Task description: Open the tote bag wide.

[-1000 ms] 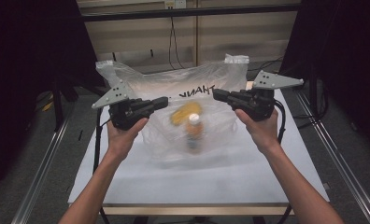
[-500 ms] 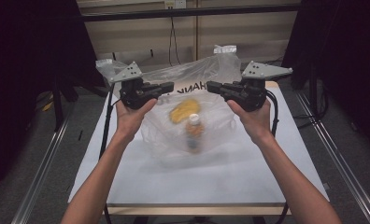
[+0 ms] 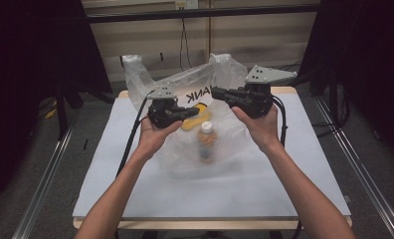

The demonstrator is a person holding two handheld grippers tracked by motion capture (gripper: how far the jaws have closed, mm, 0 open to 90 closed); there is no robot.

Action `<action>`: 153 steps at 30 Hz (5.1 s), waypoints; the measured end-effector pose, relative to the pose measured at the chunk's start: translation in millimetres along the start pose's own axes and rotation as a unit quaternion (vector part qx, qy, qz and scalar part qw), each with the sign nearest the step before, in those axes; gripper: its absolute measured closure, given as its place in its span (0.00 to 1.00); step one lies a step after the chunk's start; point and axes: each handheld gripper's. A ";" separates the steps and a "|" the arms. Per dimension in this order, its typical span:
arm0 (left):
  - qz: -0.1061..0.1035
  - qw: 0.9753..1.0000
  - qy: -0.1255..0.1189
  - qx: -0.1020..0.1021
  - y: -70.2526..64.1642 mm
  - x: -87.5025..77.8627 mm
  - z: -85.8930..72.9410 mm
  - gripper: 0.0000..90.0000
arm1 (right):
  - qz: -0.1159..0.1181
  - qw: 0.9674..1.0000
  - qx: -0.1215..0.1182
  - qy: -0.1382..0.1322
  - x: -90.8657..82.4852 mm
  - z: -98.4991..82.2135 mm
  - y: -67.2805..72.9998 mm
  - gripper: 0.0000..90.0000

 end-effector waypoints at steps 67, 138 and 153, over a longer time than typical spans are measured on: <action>0.004 0.996 0.078 -0.045 22.5 28.7 -83.3 1.00 | -0.003 0.983 0.105 0.150 28.9 -146.7 -42.4 1.00; -0.004 0.999 0.011 -0.035 -9.1 -78.5 -115.3 1.00 | 0.003 0.982 0.098 0.159 -72.9 -164.5 -14.0 1.00; -0.009 0.997 0.069 -0.013 11.5 15.7 -47.3 1.00 | 0.004 0.981 0.068 0.182 -16.0 -124.3 -38.8 1.00</action>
Point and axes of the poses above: each handheld gripper's, and its own axes: x roughly forward along the jaws, z roughly out of its top, y roughly to its left, and after that the axes turned 1 degree about z, right-handed
